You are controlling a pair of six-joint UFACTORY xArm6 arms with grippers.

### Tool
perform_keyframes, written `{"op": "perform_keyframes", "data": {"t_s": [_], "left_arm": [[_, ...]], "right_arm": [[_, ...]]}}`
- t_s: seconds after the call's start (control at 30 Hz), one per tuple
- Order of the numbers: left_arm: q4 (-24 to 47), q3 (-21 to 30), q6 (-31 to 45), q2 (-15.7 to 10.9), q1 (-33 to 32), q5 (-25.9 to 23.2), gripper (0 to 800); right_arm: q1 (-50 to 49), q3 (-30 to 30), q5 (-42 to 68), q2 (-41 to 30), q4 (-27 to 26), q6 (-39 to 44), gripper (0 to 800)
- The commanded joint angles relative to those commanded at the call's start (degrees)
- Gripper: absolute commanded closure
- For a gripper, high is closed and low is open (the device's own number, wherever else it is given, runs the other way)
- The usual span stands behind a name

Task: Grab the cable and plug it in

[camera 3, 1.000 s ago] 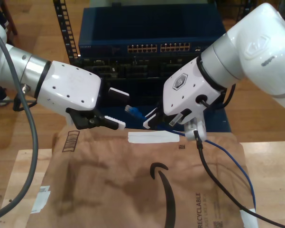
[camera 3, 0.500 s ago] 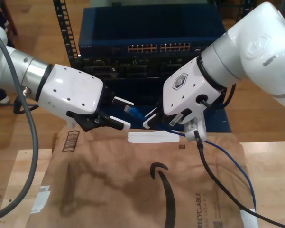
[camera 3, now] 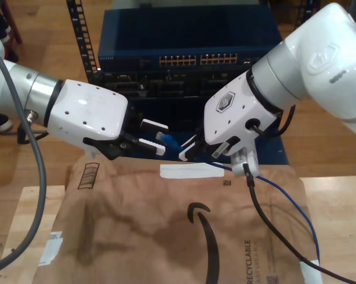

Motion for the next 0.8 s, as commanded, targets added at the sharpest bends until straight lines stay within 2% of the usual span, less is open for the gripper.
{"op": "perform_keyframes", "data": {"t_s": [0.8], "left_arm": [[-1.0, 0.6, 0.3, 0.0, 1.1, -0.5, 499]], "right_arm": [[0.1, 0.1, 0.1, -0.7, 0.0, 0.0, 798]]}}
